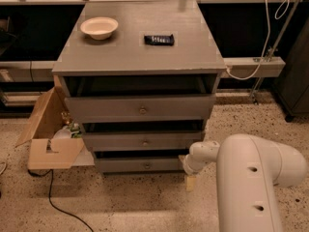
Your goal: Open bottom drawer
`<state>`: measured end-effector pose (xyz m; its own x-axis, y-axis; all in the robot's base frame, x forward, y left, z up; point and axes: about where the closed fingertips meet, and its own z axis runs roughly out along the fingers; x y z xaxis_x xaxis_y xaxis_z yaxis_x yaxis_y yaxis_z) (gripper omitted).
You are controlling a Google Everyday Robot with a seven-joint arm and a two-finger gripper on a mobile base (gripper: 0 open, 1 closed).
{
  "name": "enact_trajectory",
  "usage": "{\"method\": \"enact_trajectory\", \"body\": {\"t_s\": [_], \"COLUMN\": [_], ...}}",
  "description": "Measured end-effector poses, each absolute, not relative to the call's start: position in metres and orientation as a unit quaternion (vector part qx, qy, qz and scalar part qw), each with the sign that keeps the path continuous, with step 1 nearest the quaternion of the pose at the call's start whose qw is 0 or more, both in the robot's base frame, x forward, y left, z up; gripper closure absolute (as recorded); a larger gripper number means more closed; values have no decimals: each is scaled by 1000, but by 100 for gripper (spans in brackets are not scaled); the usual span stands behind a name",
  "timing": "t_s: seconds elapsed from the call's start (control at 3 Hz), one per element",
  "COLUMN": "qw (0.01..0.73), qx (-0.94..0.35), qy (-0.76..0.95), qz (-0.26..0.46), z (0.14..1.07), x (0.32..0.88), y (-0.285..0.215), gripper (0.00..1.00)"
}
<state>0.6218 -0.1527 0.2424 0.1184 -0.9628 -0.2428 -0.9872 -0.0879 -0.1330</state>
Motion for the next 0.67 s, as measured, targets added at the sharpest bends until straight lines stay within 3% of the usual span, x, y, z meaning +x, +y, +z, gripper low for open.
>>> {"method": "enact_trajectory", "body": {"t_s": [0.67], "qw": [161], "qx": [-736], "qy": [658], "qz": [16], "z": [210], "x": [683], "y": [-146], "gripper": [0]}}
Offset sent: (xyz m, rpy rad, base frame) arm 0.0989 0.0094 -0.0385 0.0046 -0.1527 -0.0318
